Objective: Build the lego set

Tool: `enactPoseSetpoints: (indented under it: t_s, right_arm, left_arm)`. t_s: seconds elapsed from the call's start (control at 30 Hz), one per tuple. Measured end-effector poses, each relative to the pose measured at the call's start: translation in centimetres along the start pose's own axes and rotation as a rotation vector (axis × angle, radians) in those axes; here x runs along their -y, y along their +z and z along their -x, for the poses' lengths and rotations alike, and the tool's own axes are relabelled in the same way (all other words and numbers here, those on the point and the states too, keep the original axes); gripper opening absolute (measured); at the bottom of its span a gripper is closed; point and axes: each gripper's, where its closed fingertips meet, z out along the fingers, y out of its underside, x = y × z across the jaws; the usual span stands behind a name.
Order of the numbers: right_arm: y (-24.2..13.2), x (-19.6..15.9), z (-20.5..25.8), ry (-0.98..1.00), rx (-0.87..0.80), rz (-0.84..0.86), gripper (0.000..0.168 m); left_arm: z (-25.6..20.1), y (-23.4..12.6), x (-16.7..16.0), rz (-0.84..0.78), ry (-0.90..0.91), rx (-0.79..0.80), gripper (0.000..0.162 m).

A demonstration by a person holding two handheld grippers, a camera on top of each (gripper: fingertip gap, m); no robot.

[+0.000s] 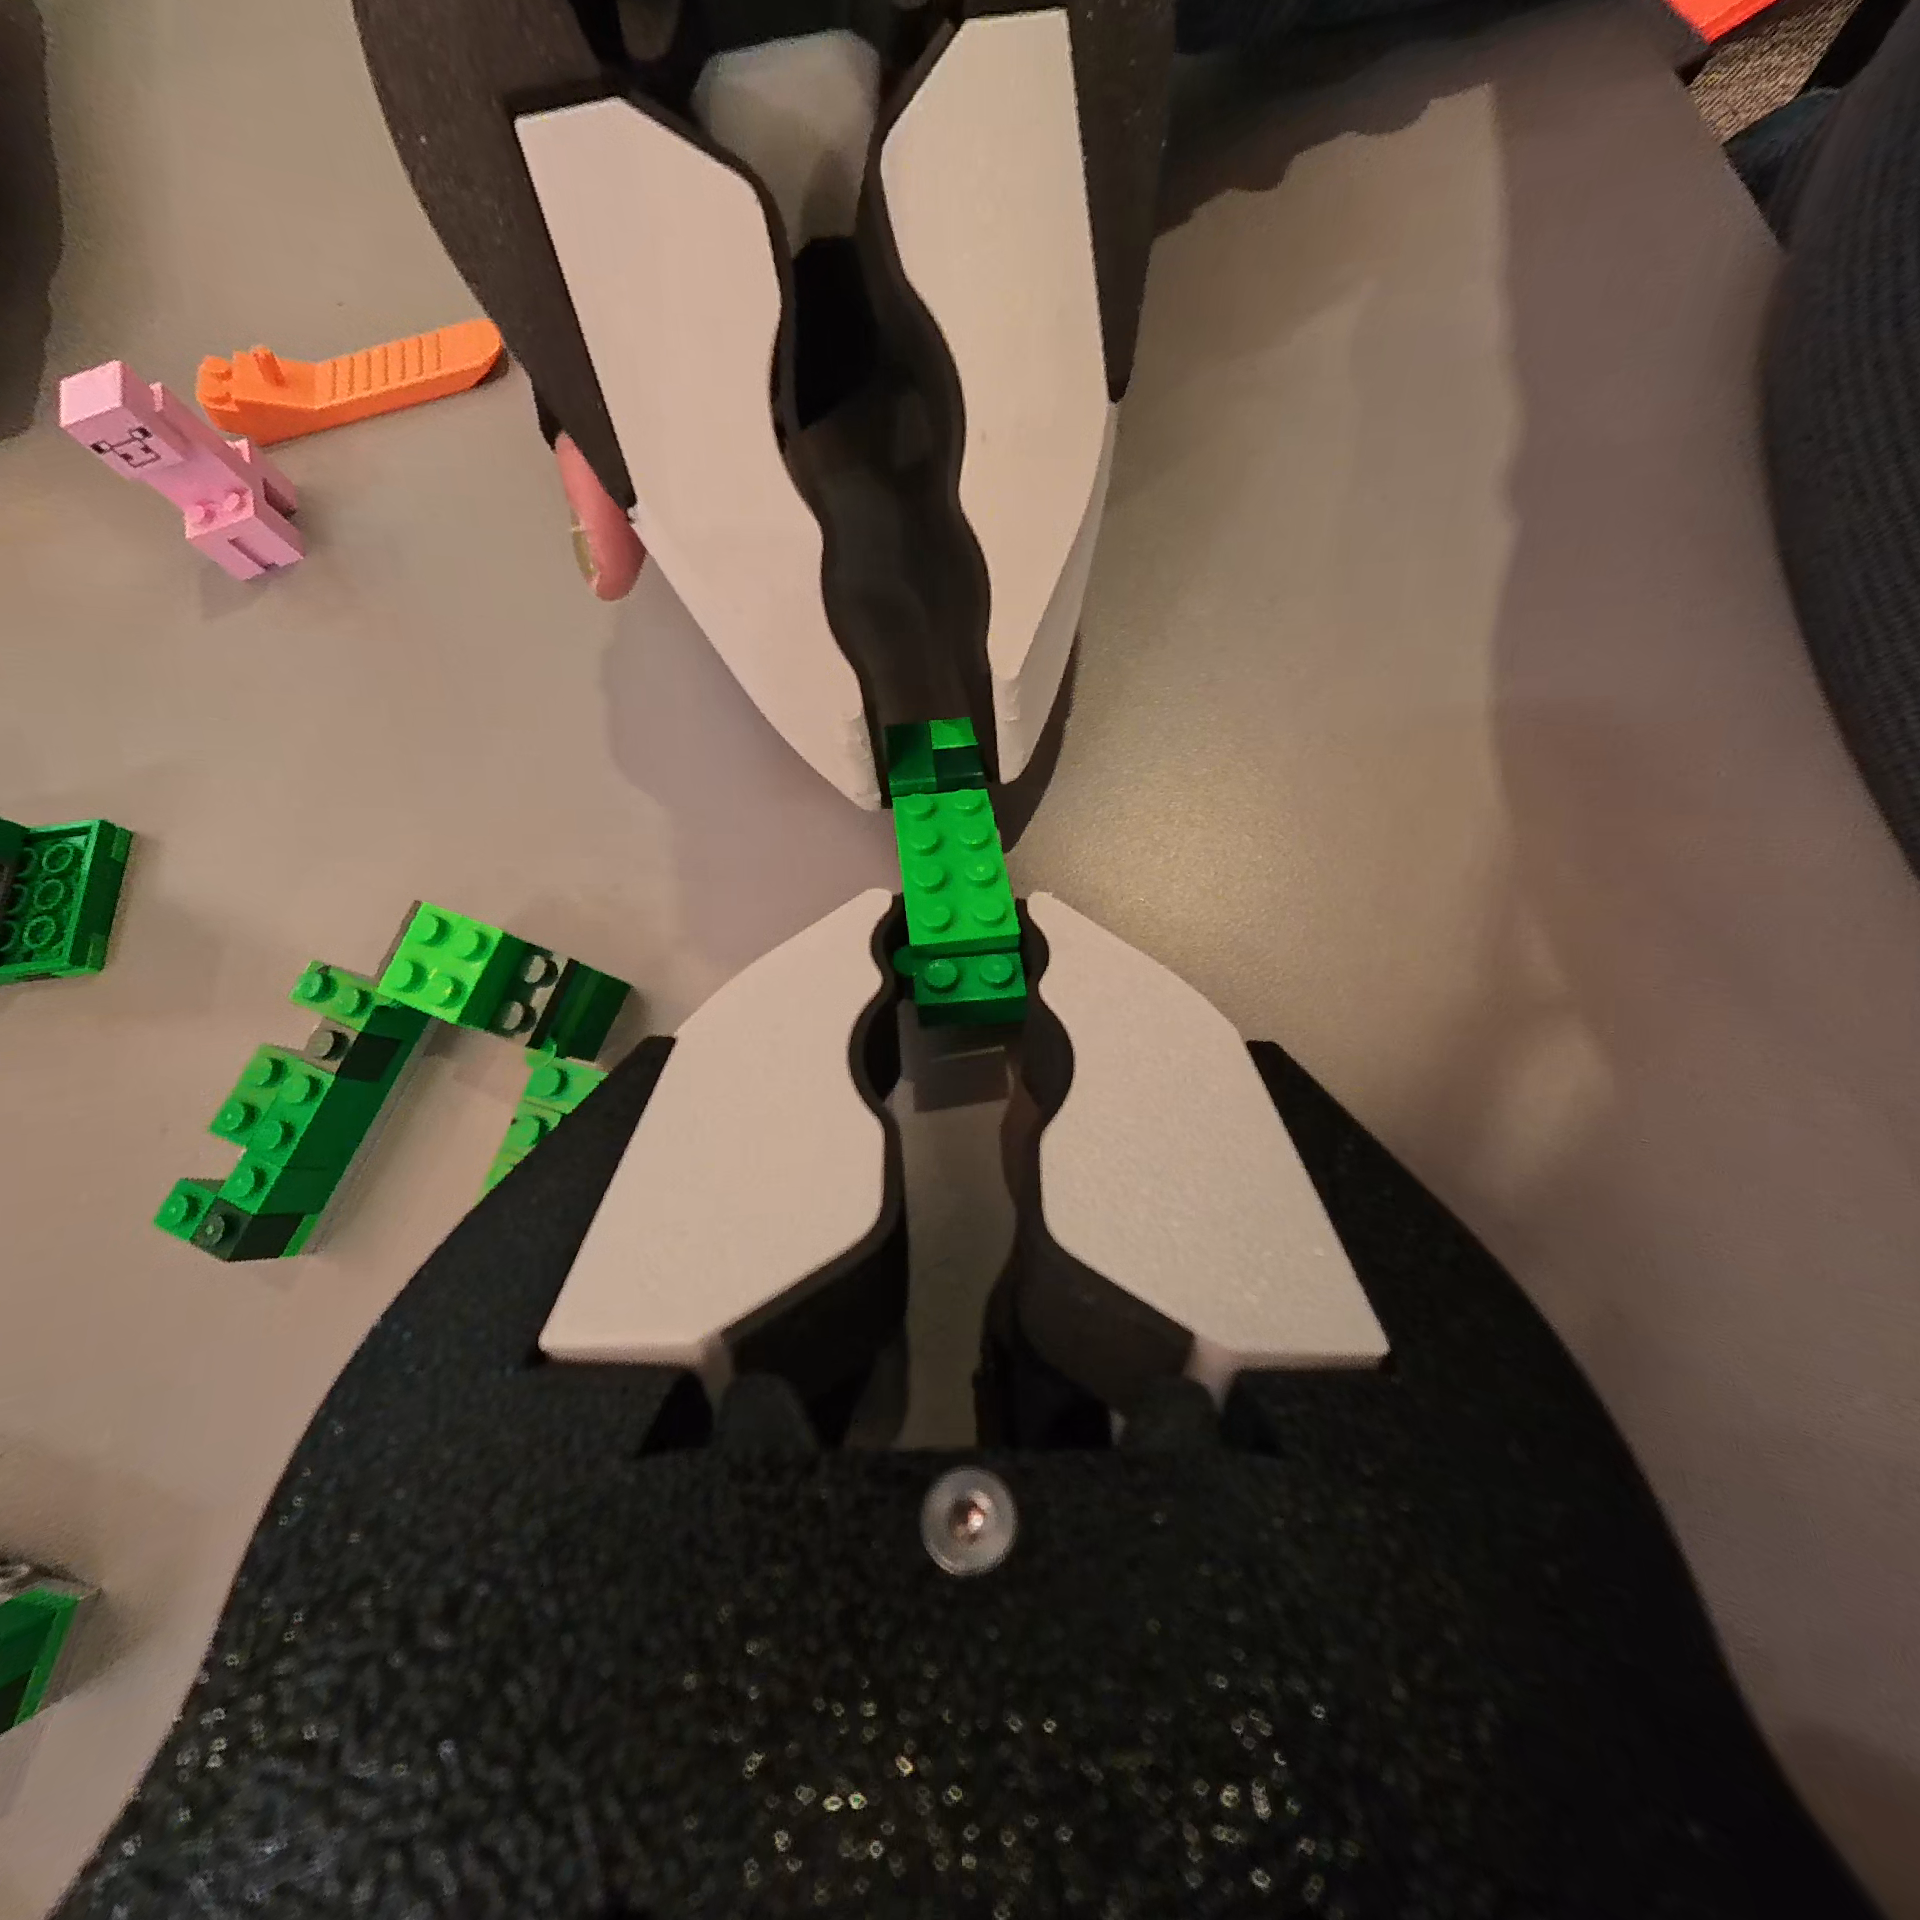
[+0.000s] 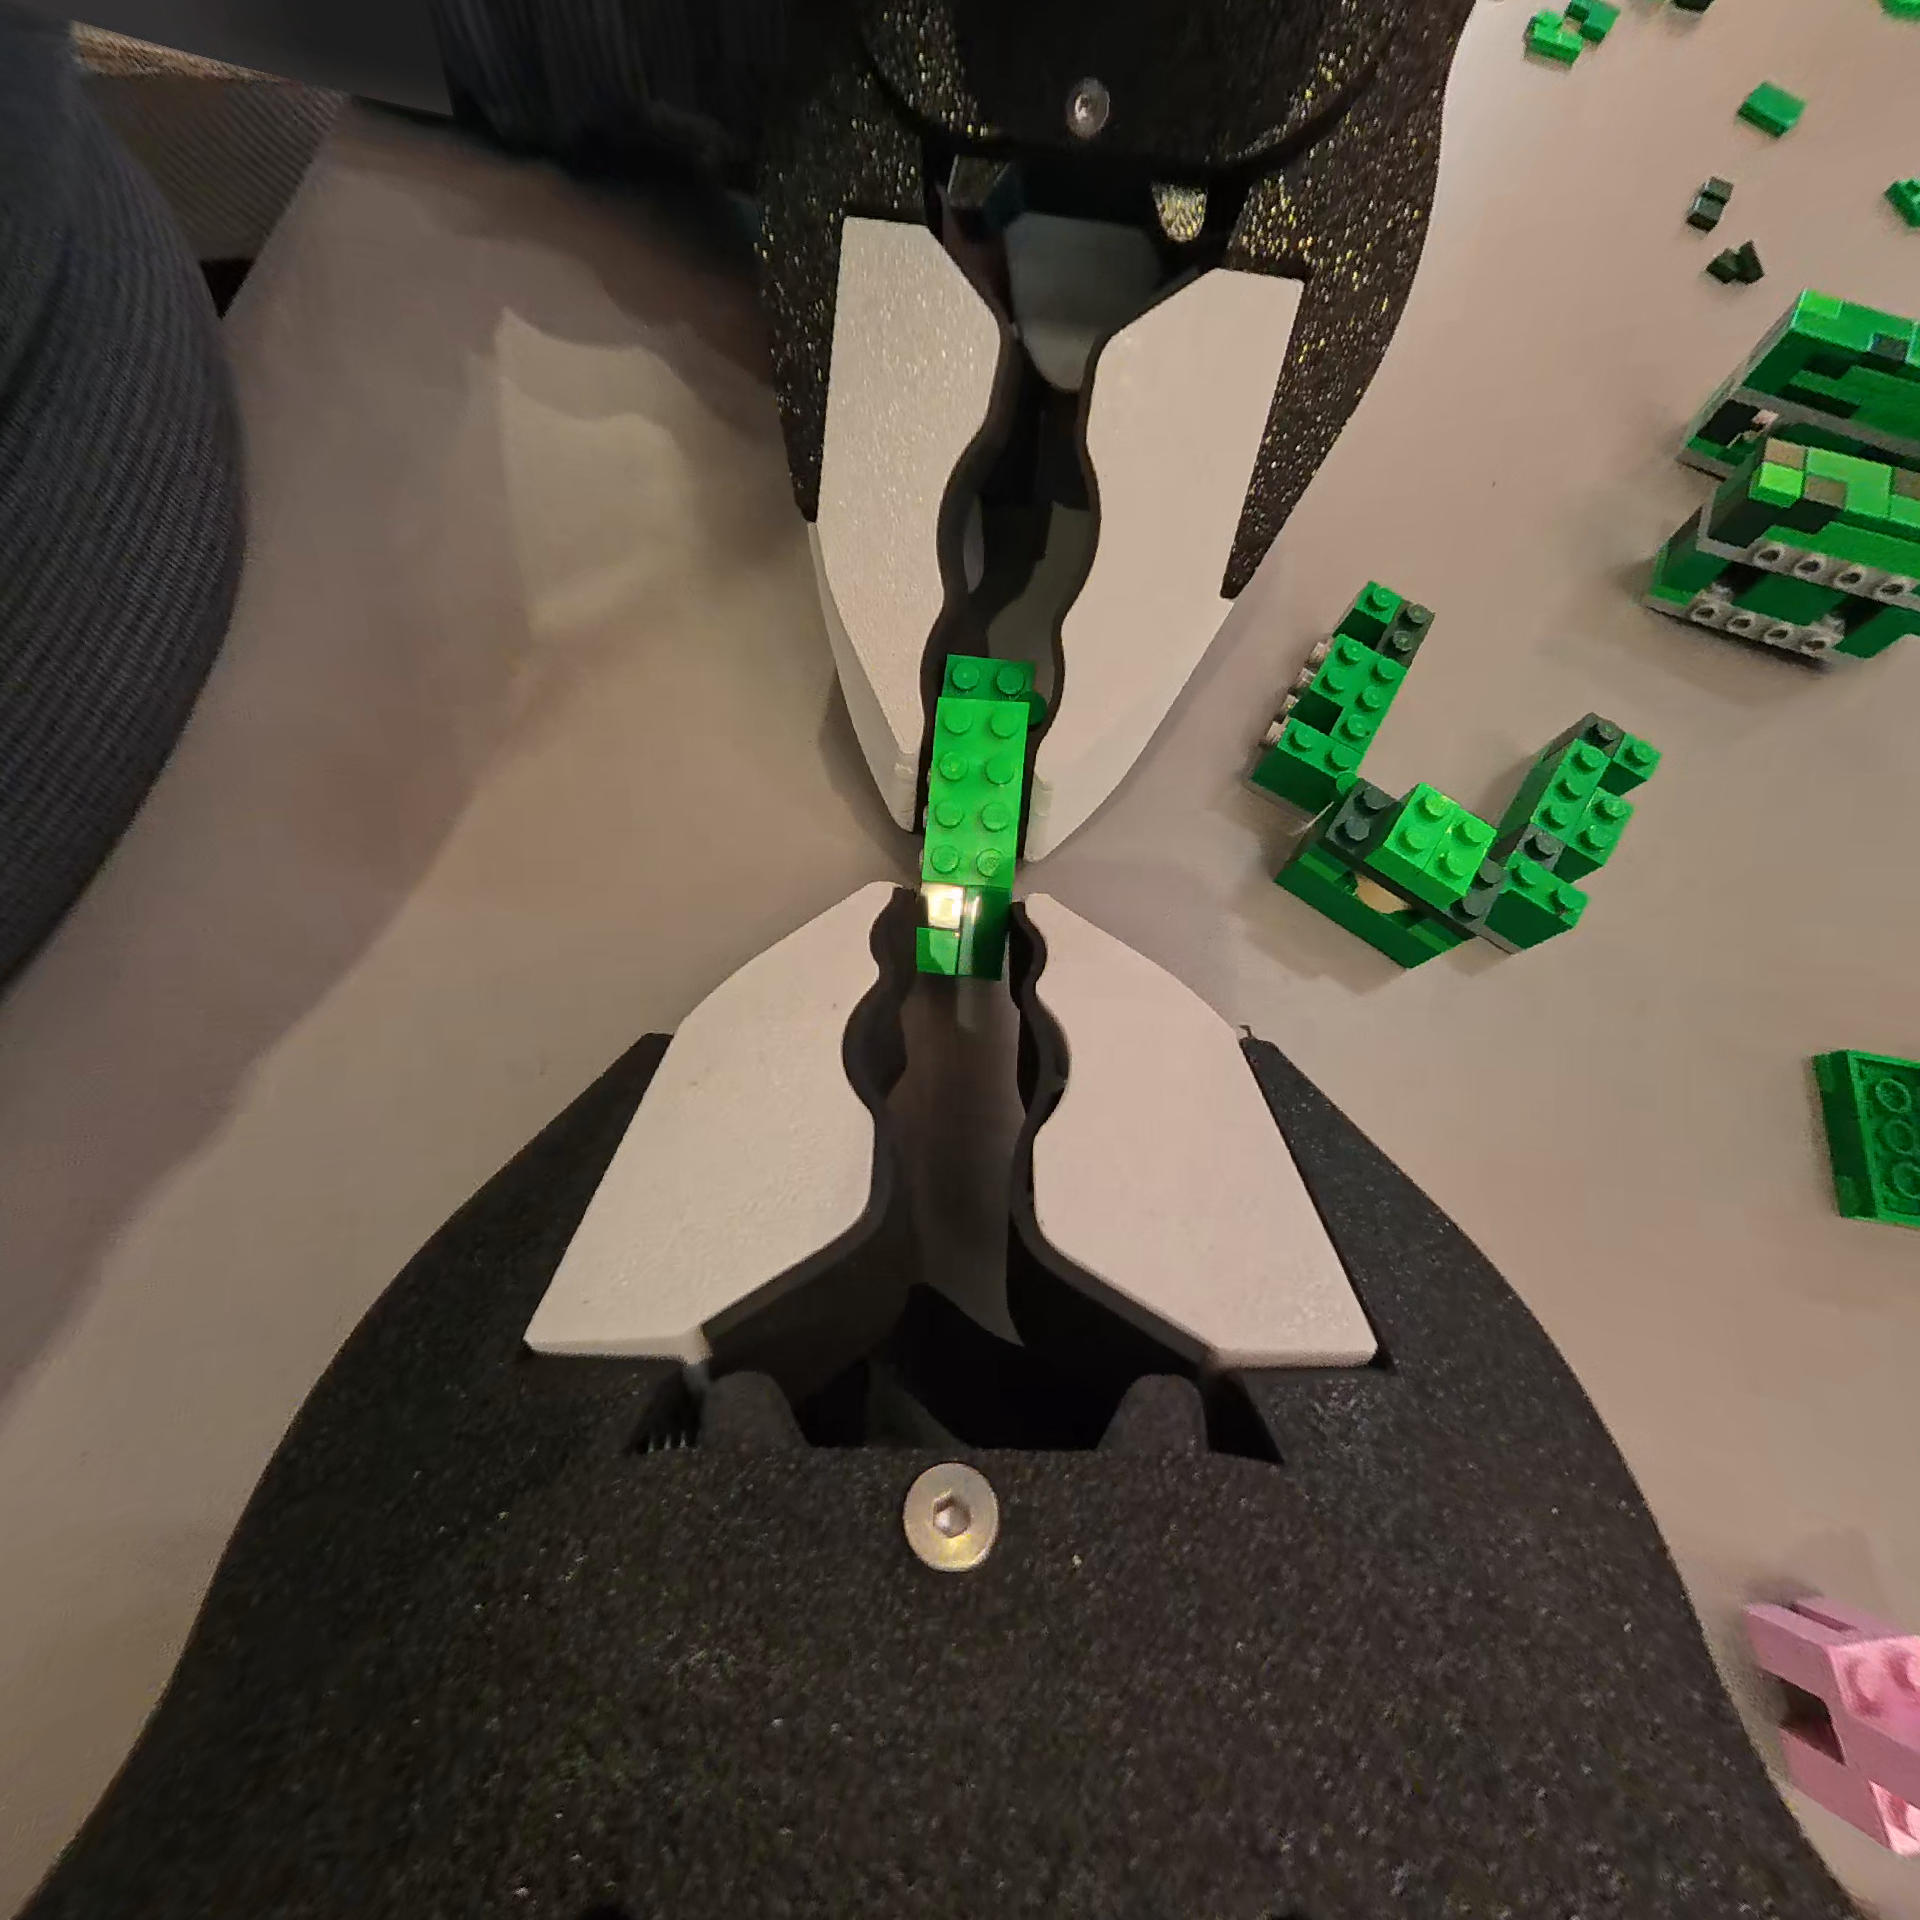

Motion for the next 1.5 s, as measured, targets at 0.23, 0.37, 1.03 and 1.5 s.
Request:
enactPoseSetpoints:
  t_s: [0.23, 0.37, 1.03, 1.5]
  right_arm:
    - [0.0, 0.1, 0.0, 0.007, 0.0, -0.003, 0.016]
    - [0.0, 0.0, 0.0, 0.058, 0.036, -0.002, 0.017]
    - [-0.4, 0.5, 0.1, 0.329, 0.295, -0.056, 0.016]
    - [-2.9, -1.7, -1.4, 0.179, 0.009, 0.084, 0.016]
  left_arm:
    - [0.0, 0.0, 0.0, 0.0, 0.0, 0.0, 0.018]
    - [0.0, 0.0, 0.0, 0.001, 0.001, -0.001, 0.018]
    - [0.0, 0.0, 0.0, -0.002, 0.018, 0.012, 0.018]
    - [0.0, 0.0, 0.0, 0.002, -0.016, -0.003, 0.018]
